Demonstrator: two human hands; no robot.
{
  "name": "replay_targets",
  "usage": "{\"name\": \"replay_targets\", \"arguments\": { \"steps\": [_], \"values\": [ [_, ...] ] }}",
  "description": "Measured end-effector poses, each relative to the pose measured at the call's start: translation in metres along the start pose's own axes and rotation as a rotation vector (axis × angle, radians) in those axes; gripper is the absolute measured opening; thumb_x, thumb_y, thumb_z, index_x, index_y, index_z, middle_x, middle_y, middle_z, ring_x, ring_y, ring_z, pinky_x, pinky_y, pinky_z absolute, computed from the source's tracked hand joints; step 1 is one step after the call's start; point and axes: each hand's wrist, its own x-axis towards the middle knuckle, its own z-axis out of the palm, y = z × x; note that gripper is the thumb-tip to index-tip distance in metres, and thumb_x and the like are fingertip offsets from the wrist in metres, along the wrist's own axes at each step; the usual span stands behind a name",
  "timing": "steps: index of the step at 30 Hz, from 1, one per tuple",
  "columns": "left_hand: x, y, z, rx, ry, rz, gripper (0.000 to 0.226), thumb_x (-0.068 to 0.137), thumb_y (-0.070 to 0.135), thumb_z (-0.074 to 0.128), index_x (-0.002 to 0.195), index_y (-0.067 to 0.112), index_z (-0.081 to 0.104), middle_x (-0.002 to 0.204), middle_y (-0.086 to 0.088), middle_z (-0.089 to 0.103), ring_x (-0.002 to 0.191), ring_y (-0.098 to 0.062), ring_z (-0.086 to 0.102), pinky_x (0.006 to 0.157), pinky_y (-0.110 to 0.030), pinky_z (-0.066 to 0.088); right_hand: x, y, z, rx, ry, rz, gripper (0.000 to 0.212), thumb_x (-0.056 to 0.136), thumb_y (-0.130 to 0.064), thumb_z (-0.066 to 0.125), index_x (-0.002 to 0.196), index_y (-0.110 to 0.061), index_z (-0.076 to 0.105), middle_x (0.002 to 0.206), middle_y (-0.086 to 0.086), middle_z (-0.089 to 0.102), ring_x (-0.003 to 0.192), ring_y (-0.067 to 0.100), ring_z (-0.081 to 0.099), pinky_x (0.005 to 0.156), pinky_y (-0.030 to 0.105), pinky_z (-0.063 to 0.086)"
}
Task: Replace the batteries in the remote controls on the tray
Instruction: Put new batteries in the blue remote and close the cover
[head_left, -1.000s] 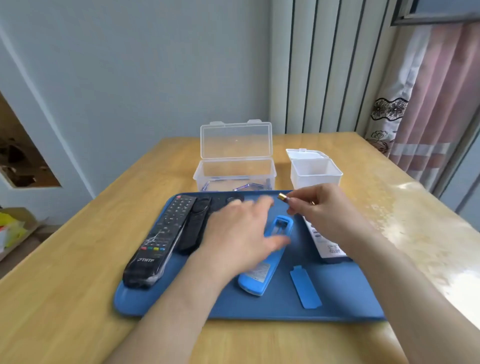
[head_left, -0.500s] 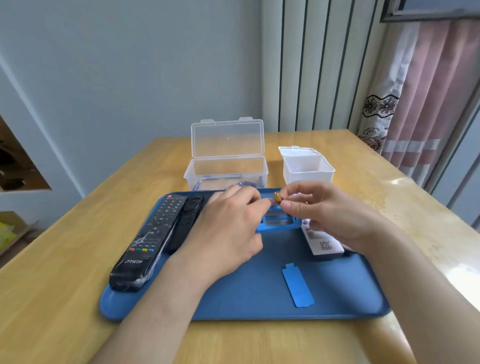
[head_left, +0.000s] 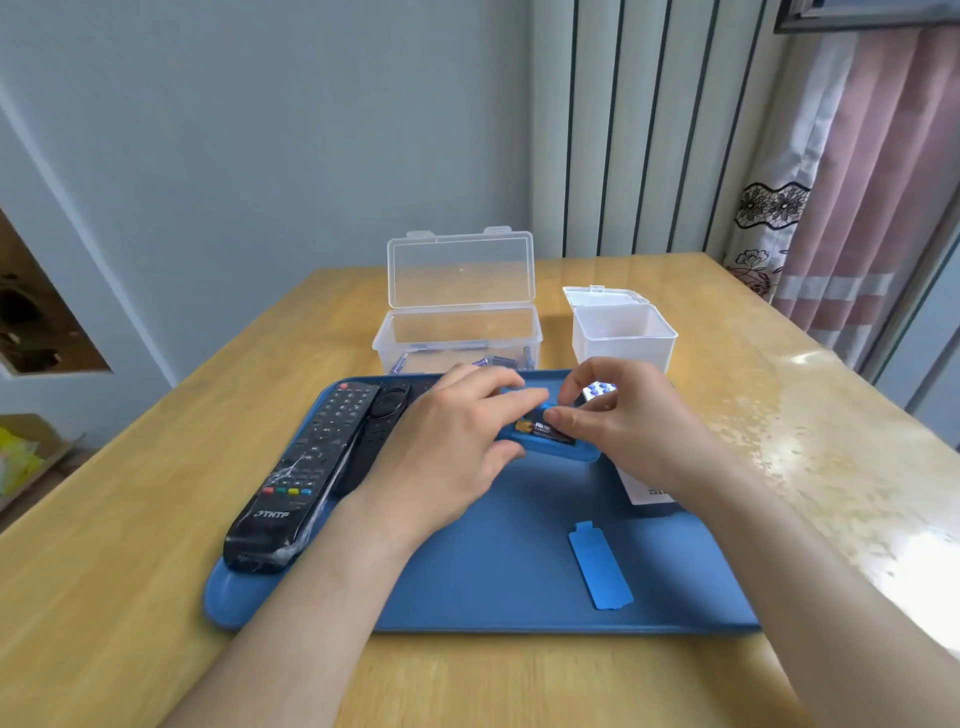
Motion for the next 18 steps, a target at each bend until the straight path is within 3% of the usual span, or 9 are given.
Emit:
{"name": "replay_targets", "arguments": {
  "steps": [5, 9, 11, 14, 18],
  "values": [
    [0.003, 0.002, 0.002, -0.008, 0.140, 0.014, 0.035, 0.071, 0.025, 0.080, 0.104, 0.019, 0.071, 0.097, 0.005, 0.060, 0.089, -0.014, 0.045, 0.078, -0.029, 0.045, 0.002, -0.002, 0.006, 0.103, 0.065, 0.004, 0.016, 0.082, -0.030, 0.077, 0.093, -0.022, 0.069, 0.073, 0.011, 0.075, 0.064, 0.023, 0.062, 0.060, 0.031, 0.046],
    [0.002, -0.001, -0.005, -0.089, 0.215, 0.020, 0.010, 0.080, 0.019, 0.071, 0.087, 0.012, 0.071, 0.085, 0.004, 0.062, 0.078, -0.010, 0.050, 0.072, -0.022, 0.043, -0.001, -0.007, 0.011, 0.182, 0.102, 0.012, 0.010, 0.087, -0.028, 0.073, 0.089, -0.018, 0.075, 0.078, 0.016, 0.074, 0.058, 0.017, 0.048, 0.052, 0.024, 0.037],
    [0.002, 0.000, -0.007, -0.165, 0.236, -0.015, 0.006, 0.082, 0.016, 0.069, 0.086, 0.011, 0.069, 0.082, 0.004, 0.063, 0.072, -0.005, 0.051, 0.069, -0.019, 0.043, -0.003, -0.009, 0.015, 0.278, 0.113, 0.025, 0.012, 0.090, -0.023, 0.069, 0.088, -0.015, 0.077, 0.059, 0.001, 0.069, 0.050, 0.006, 0.047, 0.045, 0.013, 0.032],
    [0.005, 0.007, -0.010, -0.443, 0.304, -0.229, 0.010, 0.081, 0.008, 0.074, 0.086, 0.016, 0.071, 0.083, 0.004, 0.067, 0.073, -0.009, 0.062, 0.071, -0.021, 0.052, -0.005, -0.011, 0.021, 0.393, 0.154, 0.058, 0.015, 0.092, -0.022, 0.066, 0.093, -0.011, 0.077, 0.038, -0.015, 0.049, 0.033, 0.000, 0.040, 0.039, 0.006, 0.025],
    [0.011, 0.014, -0.020, -0.876, 0.438, -0.514, 0.024, 0.078, -0.001, 0.074, 0.089, 0.020, 0.070, 0.080, 0.005, 0.071, 0.074, -0.007, 0.067, 0.073, -0.019, 0.053, -0.006, -0.016, 0.031, 0.414, 0.239, 0.001, 0.012, 0.093, -0.022, 0.065, 0.087, -0.024, 0.075, 0.044, -0.020, 0.053, 0.040, -0.002, 0.044, 0.047, 0.010, 0.031]
  ]
}}
